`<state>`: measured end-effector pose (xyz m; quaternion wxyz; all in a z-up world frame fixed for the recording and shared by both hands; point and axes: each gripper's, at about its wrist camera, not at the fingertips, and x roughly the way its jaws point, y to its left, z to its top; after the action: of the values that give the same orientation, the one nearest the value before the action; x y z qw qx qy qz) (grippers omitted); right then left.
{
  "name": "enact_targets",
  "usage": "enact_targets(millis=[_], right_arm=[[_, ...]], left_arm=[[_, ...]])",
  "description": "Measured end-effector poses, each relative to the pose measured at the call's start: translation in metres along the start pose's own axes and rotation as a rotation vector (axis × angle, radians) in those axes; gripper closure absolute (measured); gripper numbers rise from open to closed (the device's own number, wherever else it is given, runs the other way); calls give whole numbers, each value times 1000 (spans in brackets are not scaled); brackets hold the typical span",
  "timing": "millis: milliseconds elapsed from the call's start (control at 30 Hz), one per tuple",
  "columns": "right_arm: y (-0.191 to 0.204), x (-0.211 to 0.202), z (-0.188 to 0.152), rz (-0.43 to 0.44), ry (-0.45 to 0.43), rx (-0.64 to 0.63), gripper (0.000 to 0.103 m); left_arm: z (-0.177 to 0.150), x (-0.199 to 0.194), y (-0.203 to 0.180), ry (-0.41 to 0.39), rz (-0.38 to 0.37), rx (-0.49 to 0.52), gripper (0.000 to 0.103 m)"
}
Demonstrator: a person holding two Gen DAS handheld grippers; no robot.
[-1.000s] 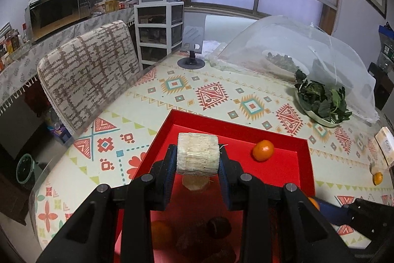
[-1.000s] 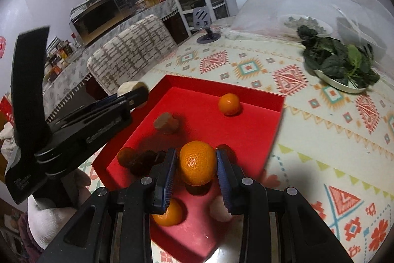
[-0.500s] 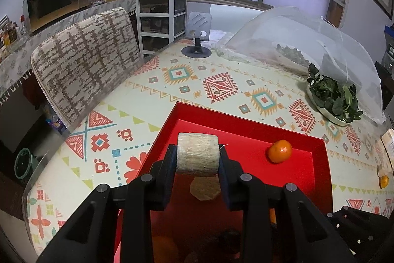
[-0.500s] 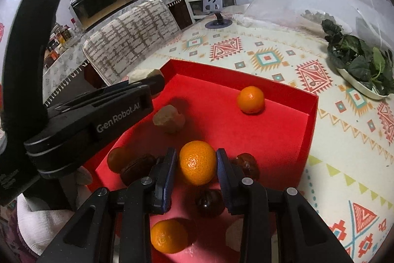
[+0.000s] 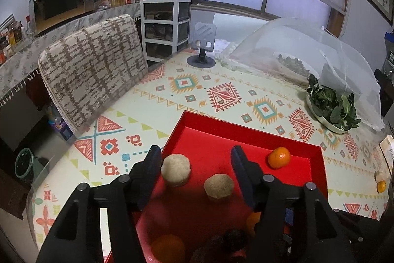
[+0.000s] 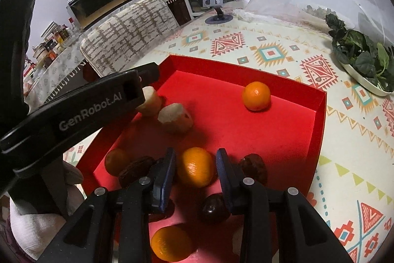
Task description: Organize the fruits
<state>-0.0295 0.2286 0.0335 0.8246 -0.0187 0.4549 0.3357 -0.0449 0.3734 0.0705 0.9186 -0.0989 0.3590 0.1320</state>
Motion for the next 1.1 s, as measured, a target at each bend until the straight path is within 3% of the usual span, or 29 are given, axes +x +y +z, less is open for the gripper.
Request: enact_targets(millis=[333, 400, 467, 500, 567, 633, 767, 833, 1100], right_arm=[[0, -33, -11, -14, -39, -3, 61], [-1, -47, -18, -38, -66, -22, 61], [-1, -61, -25, -78, -101, -45, 61], [-3, -71, -30, -103, -127, -56, 61], [-6, -93, -40, -156, -186, -70, 61], [-11, -117, -52, -211, -255, -71, 51], [-23, -154, -75, -297, -342, -58, 46], [-31, -170, -87, -330, -369, -42, 46], [-54, -218, -126, -429, -445, -26, 43]], left_arm=[[-7, -40, -10, -65, 2, 4, 36], [-14, -61, -15, -149, 3, 6, 36], [-28, -91, -23, -286, 41, 19, 34], [-37, -109, -28, -374, 74, 29, 31], [-54, -140, -38, -527, 127, 45, 14], [-72, -169, -49, -669, 163, 67, 6], [-100, -214, -75, -872, 207, 121, 0], [-109, -229, -88, -919, 194, 137, 0], [-129, -258, -123, -950, 144, 163, 0]])
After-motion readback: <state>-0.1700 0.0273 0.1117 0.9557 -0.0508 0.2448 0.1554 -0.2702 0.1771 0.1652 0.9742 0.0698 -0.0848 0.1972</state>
